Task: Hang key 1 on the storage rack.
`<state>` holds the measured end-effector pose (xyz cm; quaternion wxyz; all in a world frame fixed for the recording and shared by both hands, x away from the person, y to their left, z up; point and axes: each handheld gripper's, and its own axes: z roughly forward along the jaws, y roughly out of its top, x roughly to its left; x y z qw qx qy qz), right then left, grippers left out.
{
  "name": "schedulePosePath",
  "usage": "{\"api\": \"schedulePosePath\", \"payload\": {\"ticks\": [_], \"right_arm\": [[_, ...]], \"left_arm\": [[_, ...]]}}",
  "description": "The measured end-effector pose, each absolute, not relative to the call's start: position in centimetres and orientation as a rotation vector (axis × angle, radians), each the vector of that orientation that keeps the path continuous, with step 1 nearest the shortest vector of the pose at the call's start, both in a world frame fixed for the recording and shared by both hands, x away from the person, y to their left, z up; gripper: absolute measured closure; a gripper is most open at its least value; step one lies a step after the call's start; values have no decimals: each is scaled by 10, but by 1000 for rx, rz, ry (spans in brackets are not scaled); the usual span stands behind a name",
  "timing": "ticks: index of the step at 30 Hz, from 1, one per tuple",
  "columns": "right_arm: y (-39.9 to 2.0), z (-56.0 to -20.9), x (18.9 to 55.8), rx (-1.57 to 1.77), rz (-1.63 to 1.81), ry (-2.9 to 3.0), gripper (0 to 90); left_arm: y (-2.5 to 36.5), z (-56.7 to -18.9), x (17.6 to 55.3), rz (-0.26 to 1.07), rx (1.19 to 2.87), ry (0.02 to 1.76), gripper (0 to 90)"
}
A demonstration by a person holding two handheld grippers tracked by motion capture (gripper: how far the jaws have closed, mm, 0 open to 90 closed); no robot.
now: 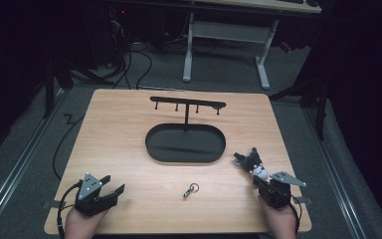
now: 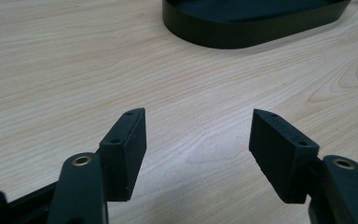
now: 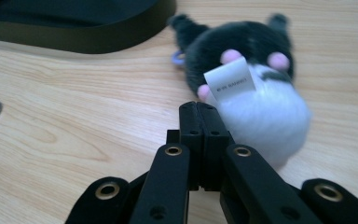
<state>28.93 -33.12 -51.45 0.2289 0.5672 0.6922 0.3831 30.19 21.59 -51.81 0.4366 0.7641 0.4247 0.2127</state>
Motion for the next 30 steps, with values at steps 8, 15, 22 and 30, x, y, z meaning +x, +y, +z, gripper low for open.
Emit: {"api": "schedulePosePath", "payload": {"ticks": [8,15,22,30], "right_arm": [[-341,-516,283,1582,1055,1888,899],[-339,-518,281,1563,1074,1935,888],[-331,-518,280,1531,1083,1993,874],[-321,-518,284,1535,1086,2022,819]], "left_arm": [[207,-519,308,513,1914,1031,373],[200,-521,311,502,1932,1009,373],[197,-521,312,487,1927,981,372],[196,-520,315,470,1923,968,372]]}}
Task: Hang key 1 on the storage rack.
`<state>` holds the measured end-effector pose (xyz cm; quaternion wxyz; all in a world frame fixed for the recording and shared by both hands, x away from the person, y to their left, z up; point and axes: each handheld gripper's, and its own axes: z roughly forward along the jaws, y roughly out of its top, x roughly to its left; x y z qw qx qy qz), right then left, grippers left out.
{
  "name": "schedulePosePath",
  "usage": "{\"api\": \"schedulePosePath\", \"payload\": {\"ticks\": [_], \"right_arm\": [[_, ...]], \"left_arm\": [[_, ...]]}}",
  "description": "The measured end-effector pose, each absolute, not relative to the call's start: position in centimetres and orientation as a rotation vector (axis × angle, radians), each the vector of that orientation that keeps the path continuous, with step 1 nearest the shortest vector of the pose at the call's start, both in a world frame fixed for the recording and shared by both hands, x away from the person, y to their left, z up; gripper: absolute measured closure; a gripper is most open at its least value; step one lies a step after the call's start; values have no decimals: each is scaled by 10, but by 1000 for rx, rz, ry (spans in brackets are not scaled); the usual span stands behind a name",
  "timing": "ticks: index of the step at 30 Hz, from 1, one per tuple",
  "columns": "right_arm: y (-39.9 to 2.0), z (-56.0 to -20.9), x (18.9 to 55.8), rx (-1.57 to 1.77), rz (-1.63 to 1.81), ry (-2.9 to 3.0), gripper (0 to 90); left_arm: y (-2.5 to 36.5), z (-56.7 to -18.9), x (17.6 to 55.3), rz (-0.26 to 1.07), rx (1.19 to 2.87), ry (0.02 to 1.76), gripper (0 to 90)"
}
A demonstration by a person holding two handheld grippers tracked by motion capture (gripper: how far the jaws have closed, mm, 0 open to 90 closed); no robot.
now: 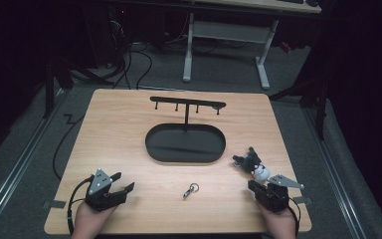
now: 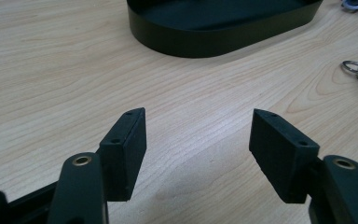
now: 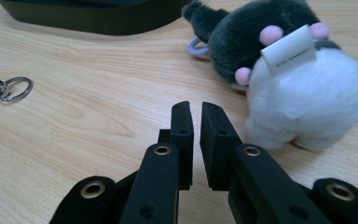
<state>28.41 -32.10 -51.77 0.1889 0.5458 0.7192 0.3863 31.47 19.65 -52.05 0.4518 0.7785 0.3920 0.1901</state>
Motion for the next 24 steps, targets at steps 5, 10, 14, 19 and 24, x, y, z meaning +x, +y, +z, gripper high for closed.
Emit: {"api": "schedulePosePath", "payload": {"ticks": [5,10,14,19,24], "right_arm": [[-312,-513,286,1517,1048,2063,747],[-307,-509,289,1531,999,2098,675],[-305,-505,293,1570,914,2157,604],[-305,-500,296,1549,823,2213,561],[-302,-495,300,1548,763,2288,502]], "left_arm": [[190,-523,315,451,1966,926,391],[186,-525,316,458,1990,903,382],[189,-524,316,464,1980,902,371],[189,-521,315,475,1964,897,365],[187,-523,315,471,1968,904,365]]}}
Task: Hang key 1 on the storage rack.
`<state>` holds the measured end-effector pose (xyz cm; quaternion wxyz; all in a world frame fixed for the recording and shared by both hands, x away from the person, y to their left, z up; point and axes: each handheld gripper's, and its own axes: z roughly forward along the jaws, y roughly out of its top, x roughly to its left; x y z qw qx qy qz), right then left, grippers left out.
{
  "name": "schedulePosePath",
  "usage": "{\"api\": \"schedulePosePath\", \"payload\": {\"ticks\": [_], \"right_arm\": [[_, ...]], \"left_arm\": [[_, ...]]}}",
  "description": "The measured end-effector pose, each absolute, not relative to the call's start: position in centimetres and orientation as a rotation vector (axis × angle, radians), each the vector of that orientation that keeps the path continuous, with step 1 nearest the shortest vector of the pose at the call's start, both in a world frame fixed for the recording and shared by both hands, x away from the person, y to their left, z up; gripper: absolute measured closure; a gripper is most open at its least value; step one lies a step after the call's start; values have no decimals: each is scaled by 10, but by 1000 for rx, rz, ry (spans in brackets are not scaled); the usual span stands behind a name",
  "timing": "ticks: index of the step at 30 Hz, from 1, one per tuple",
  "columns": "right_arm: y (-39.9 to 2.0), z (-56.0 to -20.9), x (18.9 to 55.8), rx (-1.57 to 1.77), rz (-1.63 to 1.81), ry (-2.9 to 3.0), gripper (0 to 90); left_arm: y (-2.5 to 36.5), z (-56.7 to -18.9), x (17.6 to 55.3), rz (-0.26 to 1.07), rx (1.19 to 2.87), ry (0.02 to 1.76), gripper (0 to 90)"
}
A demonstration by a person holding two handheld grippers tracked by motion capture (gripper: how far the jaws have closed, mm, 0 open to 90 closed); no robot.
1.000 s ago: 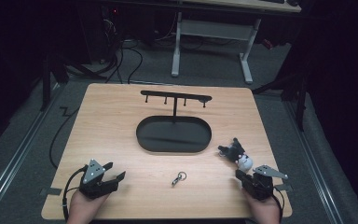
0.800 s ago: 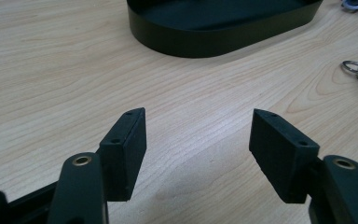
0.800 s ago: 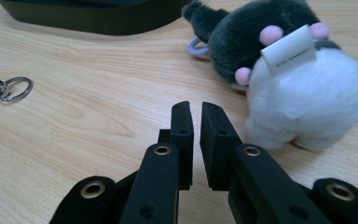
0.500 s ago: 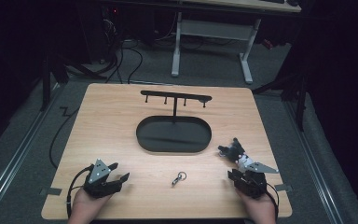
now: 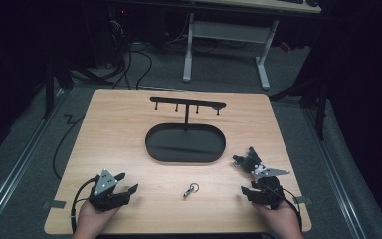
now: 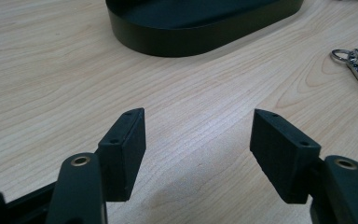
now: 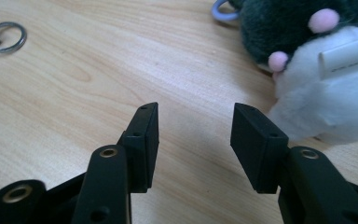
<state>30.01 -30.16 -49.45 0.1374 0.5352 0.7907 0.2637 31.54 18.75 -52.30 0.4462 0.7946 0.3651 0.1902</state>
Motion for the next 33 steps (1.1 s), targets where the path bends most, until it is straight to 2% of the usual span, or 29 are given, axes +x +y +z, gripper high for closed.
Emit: {"api": "schedulePosePath", "payload": {"ticks": [17,33], "right_arm": [[-290,-473,311,1482,510,2510,410],[-302,-451,322,1467,325,2586,333]], "left_arm": [[187,-524,312,466,1984,892,365],[188,-524,311,454,1993,884,365]]}}
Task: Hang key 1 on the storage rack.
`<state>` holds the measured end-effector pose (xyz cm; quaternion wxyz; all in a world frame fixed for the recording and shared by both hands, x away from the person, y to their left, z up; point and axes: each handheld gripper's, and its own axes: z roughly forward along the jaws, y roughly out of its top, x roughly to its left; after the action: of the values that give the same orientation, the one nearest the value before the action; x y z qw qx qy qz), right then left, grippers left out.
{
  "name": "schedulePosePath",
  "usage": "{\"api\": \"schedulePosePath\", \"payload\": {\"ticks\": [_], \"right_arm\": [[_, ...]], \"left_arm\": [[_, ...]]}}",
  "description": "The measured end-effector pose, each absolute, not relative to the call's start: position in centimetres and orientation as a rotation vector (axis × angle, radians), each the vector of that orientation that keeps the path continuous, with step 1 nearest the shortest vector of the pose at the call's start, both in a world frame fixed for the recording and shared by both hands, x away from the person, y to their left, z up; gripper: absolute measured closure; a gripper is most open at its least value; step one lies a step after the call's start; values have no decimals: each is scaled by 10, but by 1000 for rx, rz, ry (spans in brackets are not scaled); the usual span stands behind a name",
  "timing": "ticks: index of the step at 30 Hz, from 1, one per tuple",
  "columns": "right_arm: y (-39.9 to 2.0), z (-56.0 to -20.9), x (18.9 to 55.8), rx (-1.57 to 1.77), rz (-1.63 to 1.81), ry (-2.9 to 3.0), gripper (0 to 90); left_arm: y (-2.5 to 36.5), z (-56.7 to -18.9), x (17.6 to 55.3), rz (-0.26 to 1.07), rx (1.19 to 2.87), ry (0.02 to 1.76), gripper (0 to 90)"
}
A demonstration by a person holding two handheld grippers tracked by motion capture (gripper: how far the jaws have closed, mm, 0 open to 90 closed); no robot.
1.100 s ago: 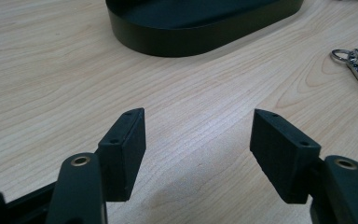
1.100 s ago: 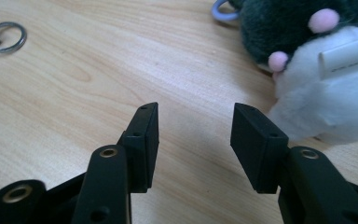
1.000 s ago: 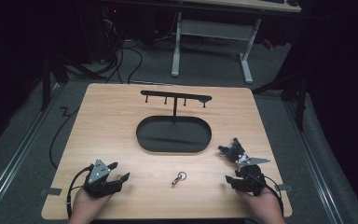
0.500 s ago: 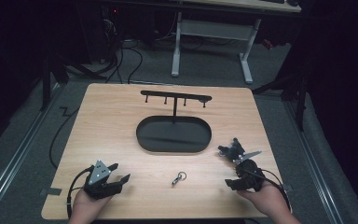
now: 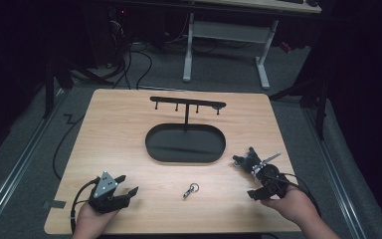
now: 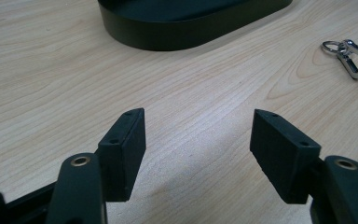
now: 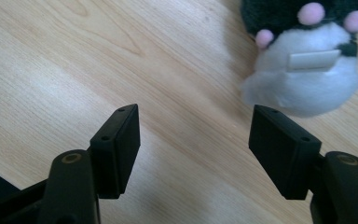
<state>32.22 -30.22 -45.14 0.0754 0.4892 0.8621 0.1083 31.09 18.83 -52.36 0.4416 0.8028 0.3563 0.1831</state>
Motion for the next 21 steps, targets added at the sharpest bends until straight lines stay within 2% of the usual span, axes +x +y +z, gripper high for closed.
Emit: {"api": "schedulePosePath", "payload": {"ticks": [6,13,21], "right_arm": [[-310,-445,329,1490,263,2595,249],[-320,-441,340,1550,283,2565,191],[-326,-442,356,1555,272,2588,185]], "left_arm": [[187,-524,311,448,2002,882,364],[188,-525,311,446,1998,886,363],[188,-525,311,446,1995,886,363]]}}
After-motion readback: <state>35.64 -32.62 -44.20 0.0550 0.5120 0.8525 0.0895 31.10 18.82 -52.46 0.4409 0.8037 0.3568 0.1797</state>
